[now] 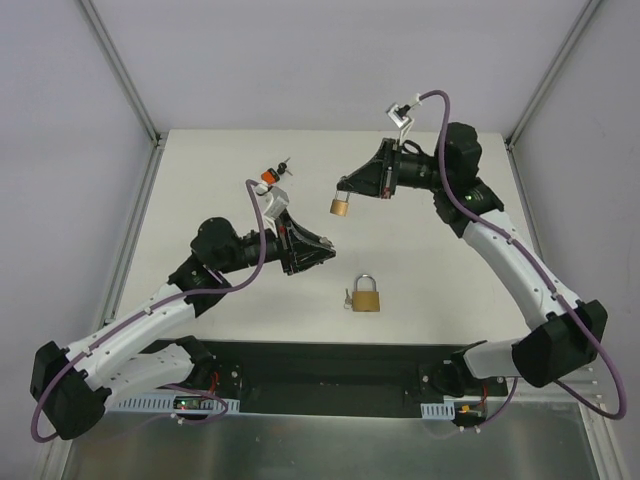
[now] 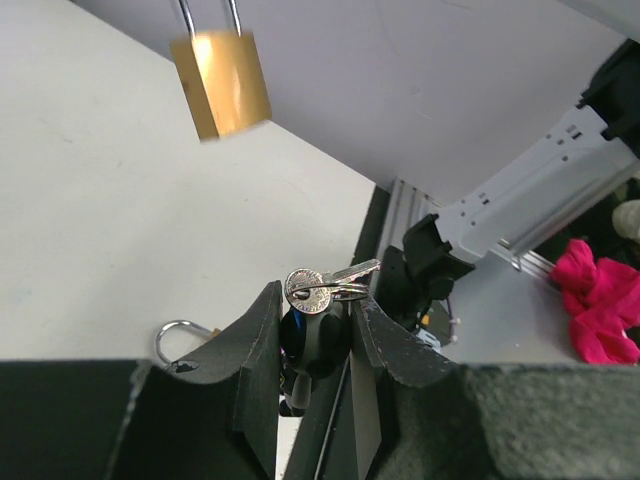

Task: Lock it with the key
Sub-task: Place the lock at the center of the board.

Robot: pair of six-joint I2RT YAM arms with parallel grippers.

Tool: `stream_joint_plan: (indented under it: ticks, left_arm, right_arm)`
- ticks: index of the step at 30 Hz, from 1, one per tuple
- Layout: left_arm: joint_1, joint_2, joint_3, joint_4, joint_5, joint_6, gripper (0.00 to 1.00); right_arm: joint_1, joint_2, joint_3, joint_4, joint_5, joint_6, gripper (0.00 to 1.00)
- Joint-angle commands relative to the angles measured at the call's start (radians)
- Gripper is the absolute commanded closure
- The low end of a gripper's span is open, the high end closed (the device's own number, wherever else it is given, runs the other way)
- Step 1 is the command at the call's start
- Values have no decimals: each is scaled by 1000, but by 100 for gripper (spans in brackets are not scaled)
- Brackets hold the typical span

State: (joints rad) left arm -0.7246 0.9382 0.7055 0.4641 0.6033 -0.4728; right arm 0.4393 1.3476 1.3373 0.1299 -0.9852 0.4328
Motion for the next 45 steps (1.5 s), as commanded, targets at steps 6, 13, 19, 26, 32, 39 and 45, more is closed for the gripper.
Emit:
stream_joint_plan:
  ticks: [6,13,19,26,32,39,45]
  left_arm:
    - [7,-49,0,-171,-255,54,100]
    - [8,-18,8,-212,-293,39,100]
    - [16,-6,2,-220,-297,30,100]
    - [17,11,-9,-223,-290,19,100]
    - [19,20,-15,-223,-289,14,100]
    - [21,22,-23,-222,-292,11,100]
    - [21,19,-40,-222,-300,7,100]
  right_arm:
    - [15,107,-157,-105,13,-158,100]
    - [105,243,-265,-105,88,-236,99]
    - [145,360,-319,-61,163,-243,99]
    - [148,472,-401,95,195,-172,99]
    - [148,522,-406,117,226,-151,99]
    - [150,541,-441,140,275,-101,95]
    - [148,527,-470,137,313,-115,89]
